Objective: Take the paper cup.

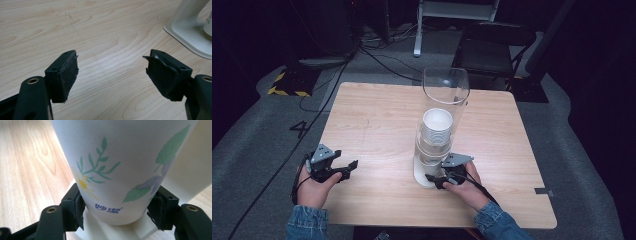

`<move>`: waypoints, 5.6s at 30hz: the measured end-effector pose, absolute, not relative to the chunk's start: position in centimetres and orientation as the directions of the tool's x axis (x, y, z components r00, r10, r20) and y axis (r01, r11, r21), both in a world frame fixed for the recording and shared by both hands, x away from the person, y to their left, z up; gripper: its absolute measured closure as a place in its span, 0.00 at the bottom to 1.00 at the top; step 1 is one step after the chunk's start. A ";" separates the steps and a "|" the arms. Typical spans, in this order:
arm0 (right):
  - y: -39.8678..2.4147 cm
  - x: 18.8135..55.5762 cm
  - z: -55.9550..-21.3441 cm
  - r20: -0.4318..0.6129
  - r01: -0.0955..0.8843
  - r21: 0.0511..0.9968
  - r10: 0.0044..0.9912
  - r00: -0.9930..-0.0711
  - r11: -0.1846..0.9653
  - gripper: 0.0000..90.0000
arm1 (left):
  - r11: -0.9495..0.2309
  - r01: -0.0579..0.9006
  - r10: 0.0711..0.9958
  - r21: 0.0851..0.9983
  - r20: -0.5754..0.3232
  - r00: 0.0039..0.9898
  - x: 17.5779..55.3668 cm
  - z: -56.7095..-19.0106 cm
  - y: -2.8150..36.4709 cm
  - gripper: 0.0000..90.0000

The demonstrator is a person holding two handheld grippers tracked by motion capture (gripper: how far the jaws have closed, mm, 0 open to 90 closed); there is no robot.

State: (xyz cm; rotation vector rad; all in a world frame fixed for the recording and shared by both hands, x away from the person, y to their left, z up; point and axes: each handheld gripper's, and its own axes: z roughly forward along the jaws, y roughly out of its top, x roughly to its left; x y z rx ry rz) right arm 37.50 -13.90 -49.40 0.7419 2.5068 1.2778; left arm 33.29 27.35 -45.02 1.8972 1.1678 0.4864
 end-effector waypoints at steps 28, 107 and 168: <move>-23.0 35.1 -45.3 -0.035 0.333 0.811 0.607 -0.794 0.481 0.41 | -0.240 0.537 0.857 0.808 -0.084 0.509 33.9 -45.0 26.3 0.28; -25.9 42.7 -50.3 -0.006 0.597 0.754 0.912 -0.410 0.273 0.37 | -0.232 0.551 0.861 0.801 -0.094 0.500 33.8 -45.4 26.5 0.29; -36.8 33.1 -41.3 0.096 0.513 0.829 0.846 -0.525 0.224 0.17 | -0.251 0.569 0.860 0.783 -0.089 0.502 30.9 -45.5 27.8 0.27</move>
